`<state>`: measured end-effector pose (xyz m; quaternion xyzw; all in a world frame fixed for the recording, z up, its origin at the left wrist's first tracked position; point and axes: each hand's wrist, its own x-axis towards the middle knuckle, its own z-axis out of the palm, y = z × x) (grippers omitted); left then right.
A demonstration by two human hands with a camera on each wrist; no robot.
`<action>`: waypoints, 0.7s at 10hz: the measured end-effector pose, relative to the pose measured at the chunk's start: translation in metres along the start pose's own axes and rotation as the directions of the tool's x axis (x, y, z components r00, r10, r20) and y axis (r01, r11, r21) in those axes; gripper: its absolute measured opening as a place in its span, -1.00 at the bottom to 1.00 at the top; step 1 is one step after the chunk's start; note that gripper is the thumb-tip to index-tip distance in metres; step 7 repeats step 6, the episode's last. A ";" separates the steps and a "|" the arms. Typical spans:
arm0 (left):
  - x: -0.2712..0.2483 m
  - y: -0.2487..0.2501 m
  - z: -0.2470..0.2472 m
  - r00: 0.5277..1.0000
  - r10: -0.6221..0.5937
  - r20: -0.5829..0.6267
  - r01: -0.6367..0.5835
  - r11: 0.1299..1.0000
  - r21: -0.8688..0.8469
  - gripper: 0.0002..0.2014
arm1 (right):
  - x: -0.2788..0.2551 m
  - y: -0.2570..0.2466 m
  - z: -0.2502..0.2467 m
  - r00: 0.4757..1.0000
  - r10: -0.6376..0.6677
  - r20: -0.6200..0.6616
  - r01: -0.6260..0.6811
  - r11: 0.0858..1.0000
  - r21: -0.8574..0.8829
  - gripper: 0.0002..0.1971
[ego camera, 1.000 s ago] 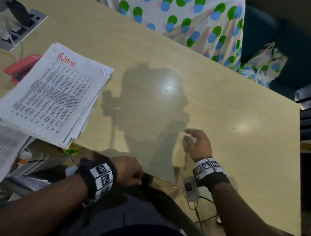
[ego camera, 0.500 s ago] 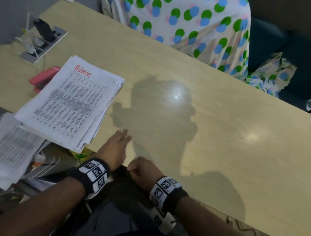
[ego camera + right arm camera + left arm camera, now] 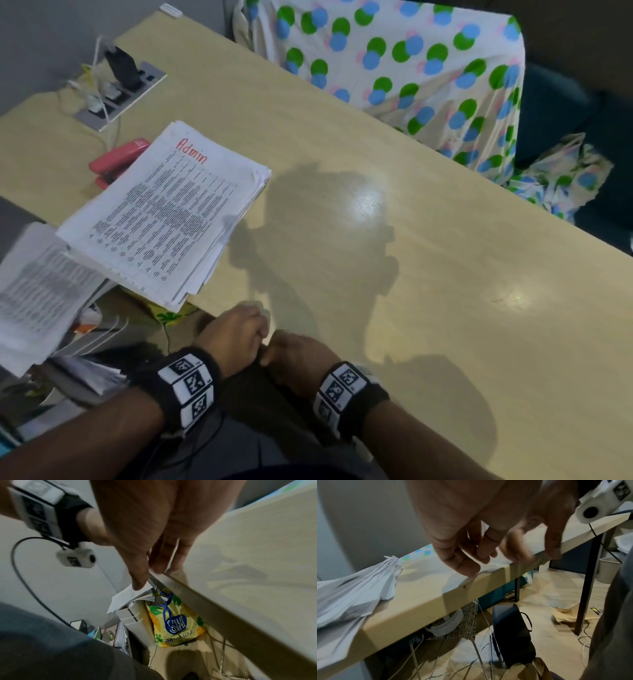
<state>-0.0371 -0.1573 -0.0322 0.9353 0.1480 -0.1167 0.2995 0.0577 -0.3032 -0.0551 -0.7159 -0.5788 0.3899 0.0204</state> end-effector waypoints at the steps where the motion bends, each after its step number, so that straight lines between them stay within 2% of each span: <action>1: 0.008 -0.002 0.005 0.997 0.080 -0.017 -0.081 0.996 -0.031 -0.81 | 0.007 -0.008 -0.016 0.990 0.088 0.112 -0.101 0.988 0.119 -0.75; 2: 0.015 -0.004 0.010 0.996 0.084 -0.025 -0.082 0.995 0.055 -0.61 | -0.001 0.010 -0.044 0.959 0.232 -0.164 -0.192 0.954 0.229 -0.74; 3: 0.016 -0.004 0.013 0.998 0.059 -0.025 -0.057 0.995 0.077 -0.53 | -0.018 0.049 -0.061 0.775 0.462 -0.432 -0.292 0.867 0.404 -0.75; 4: 0.008 0.001 0.013 0.997 0.056 -0.061 -0.051 0.995 0.086 -0.57 | -0.030 0.084 -0.056 0.674 0.600 -0.431 -0.466 0.798 0.382 -0.74; 5: -0.004 0.007 0.005 0.997 0.073 -0.039 -0.070 0.995 0.073 -0.76 | -0.046 0.099 -0.053 0.760 0.547 -0.350 -0.441 0.830 0.341 -0.75; 6: -0.018 0.010 -0.005 0.997 0.071 0.039 -0.074 0.993 0.091 -0.90 | -0.067 0.108 -0.067 0.770 0.576 -0.276 -0.465 0.802 0.375 -0.73; 7: -0.018 0.010 -0.005 0.997 0.071 0.039 -0.074 0.993 0.091 -0.90 | -0.067 0.108 -0.067 0.770 0.576 -0.276 -0.465 0.802 0.375 -0.73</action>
